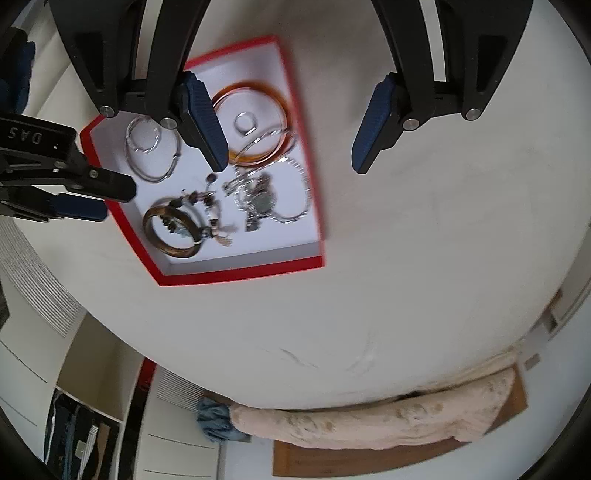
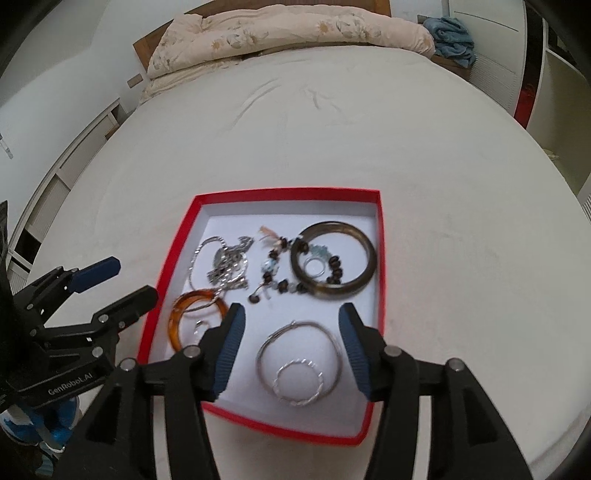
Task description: Organize jewelry
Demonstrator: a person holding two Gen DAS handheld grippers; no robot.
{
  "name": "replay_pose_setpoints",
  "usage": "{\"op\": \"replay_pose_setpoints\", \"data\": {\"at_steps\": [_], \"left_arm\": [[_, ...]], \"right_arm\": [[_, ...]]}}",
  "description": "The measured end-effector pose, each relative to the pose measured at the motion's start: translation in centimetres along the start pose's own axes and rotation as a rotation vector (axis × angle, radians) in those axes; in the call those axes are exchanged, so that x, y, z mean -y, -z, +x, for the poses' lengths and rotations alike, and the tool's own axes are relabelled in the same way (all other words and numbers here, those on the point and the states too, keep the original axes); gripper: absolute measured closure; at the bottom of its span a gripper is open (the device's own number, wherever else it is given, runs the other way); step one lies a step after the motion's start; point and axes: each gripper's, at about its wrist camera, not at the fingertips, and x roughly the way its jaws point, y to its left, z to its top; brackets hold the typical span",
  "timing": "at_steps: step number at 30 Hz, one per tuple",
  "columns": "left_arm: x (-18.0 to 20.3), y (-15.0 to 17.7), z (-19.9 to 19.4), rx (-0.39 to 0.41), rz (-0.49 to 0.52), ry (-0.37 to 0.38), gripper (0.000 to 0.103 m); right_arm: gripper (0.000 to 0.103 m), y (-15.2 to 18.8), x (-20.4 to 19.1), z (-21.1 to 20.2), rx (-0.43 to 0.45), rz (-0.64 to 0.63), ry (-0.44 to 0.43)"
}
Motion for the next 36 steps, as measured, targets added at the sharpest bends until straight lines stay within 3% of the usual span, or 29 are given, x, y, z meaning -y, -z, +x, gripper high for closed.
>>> {"op": "replay_pose_setpoints", "data": {"at_steps": [5,12,19,25,36], "left_arm": [[-1.7,1.7,-3.8,0.042,-0.043,-0.061,0.034],[-4.0,4.6,-10.3,0.106,-0.096,-0.143,0.026],[-6.1,9.3,-16.6,0.149,-0.140,-0.210,0.022],[-7.3,12.9,-21.4,0.185,-0.192,-0.253,0.019],[-7.6,16.9,-28.2,0.286,-0.265,-0.291,0.002]], "right_arm": [[0.045,1.3,-1.8,-2.2,0.015,-0.002,-0.002],[0.043,3.5,-5.2,-6.2,0.060,-0.023,-0.016],[0.042,6.3,-8.9,-10.8,0.124,-0.063,-0.037],[0.041,8.8,-11.9,-13.9,0.166,-0.102,-0.039],[0.032,13.4,-14.9,-18.3,0.233,-0.135,-0.025]]}}
